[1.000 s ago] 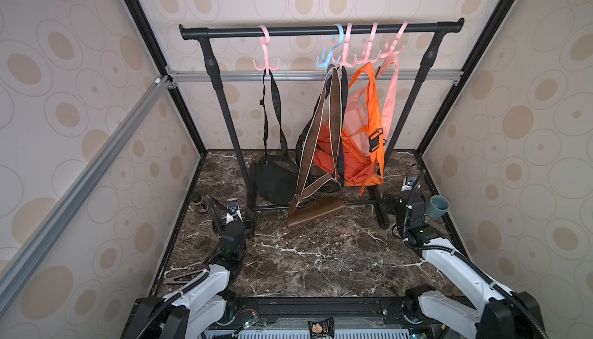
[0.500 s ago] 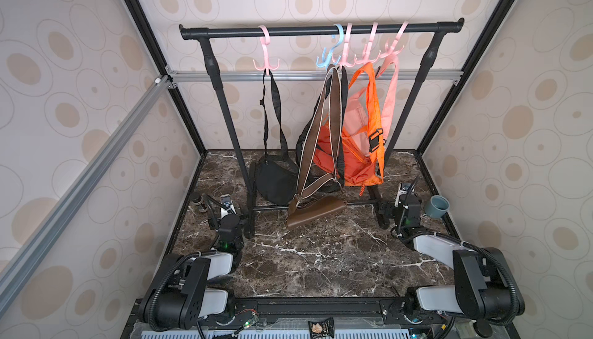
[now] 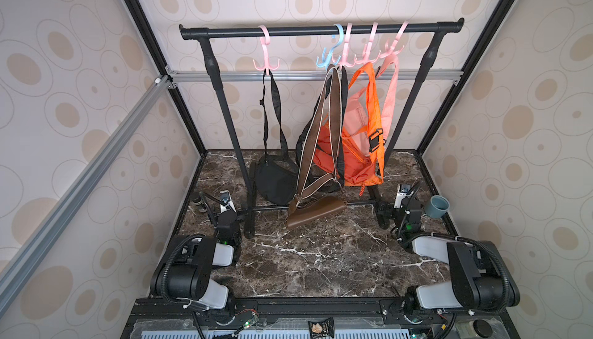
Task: Hang the bag on a hook
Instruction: Reset both arms
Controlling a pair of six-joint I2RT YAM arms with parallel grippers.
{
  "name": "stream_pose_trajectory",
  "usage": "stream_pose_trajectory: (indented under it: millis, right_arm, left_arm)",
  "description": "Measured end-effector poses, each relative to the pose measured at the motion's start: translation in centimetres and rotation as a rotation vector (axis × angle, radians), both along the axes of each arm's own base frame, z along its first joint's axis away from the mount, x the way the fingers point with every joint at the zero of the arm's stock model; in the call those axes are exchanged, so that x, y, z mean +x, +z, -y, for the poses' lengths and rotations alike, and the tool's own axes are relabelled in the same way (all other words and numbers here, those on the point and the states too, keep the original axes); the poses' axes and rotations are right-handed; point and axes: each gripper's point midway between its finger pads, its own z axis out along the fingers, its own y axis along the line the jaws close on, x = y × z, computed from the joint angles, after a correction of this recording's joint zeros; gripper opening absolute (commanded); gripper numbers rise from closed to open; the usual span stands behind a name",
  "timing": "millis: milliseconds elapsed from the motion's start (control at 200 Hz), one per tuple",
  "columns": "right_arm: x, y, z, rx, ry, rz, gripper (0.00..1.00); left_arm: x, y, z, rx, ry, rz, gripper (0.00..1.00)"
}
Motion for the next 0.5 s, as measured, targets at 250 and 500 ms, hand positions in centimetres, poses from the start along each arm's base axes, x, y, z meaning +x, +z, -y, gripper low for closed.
stream_pose_trajectory:
  millis: [250,500]
  right_arm:
    - [0.0,-0.4,-0.4,0.004,0.024,0.02,1.0]
    - [0.1,-0.7,-0.8,0.01,0.048,0.03,1.0]
  left_arm:
    - [0.6,-0.3,0.8,-0.006,-0.073,0.006,1.0]
    - [0.6,0.5,0.8,-0.003,-0.075,0.058,1.0]
